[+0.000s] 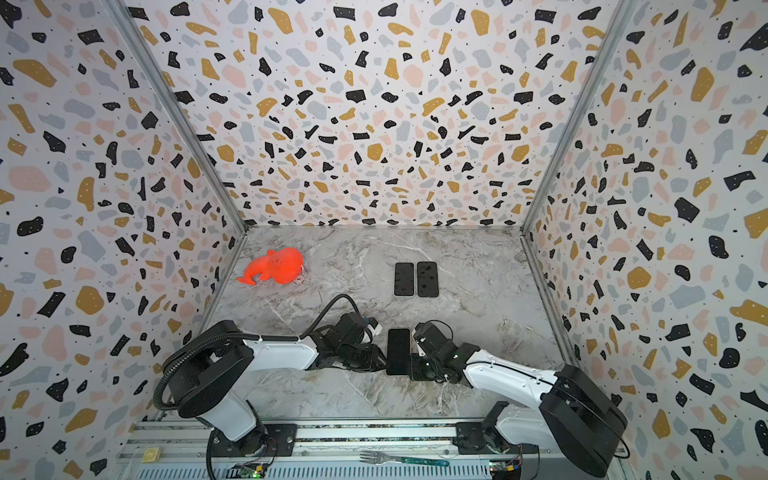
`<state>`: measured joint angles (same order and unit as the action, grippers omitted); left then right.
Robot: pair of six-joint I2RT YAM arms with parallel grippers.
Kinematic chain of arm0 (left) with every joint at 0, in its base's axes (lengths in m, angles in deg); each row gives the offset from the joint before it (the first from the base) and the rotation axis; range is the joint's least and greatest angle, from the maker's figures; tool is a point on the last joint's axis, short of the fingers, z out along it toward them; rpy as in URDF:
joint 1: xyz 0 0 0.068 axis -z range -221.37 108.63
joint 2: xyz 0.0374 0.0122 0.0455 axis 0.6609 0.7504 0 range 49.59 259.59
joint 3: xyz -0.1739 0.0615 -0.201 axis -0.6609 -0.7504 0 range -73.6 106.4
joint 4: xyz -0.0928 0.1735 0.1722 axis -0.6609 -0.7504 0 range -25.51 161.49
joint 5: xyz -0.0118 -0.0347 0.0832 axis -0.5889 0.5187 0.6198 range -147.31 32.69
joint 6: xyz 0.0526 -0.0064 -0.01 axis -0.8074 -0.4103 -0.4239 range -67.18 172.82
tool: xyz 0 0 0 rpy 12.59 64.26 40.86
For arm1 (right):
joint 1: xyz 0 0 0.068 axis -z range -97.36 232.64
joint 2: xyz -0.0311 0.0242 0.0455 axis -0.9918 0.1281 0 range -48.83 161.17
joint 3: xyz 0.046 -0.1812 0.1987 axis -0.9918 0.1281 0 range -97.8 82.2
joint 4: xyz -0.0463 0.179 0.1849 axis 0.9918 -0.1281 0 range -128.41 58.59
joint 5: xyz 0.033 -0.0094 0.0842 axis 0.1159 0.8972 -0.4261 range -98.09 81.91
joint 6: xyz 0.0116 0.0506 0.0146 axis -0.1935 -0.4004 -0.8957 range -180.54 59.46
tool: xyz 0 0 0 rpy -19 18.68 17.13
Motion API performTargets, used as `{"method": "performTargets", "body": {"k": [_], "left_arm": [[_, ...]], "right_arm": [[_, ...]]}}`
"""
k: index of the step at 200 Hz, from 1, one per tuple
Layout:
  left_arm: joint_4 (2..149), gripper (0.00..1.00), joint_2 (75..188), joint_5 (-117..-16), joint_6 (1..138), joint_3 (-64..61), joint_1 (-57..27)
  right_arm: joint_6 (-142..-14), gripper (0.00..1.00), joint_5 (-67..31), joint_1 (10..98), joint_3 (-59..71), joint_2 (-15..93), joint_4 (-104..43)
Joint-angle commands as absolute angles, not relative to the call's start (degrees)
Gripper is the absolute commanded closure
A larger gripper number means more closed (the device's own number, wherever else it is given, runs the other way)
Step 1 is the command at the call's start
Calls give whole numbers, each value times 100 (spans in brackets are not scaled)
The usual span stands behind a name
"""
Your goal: Put the phone into the phone case
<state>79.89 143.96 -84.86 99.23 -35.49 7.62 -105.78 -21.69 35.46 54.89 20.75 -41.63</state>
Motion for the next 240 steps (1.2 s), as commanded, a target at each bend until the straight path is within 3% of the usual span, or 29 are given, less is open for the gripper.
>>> {"method": "performTargets", "body": {"k": [1,162,240], "left_arm": [[8048,70,14567,-8491,10001,-3691,772],[8449,72,14786,-8654,10158,-3830,769],[8546,72,14804,-8687,10240,-3915,773]], "right_arm": [[-10606,85,-2314,3493,5378,2144,-4015],[-10769,95,-2661,3470,5731,2622,-3344],[-10779,95,-2833,3443,5710,2885,-3145]]}}
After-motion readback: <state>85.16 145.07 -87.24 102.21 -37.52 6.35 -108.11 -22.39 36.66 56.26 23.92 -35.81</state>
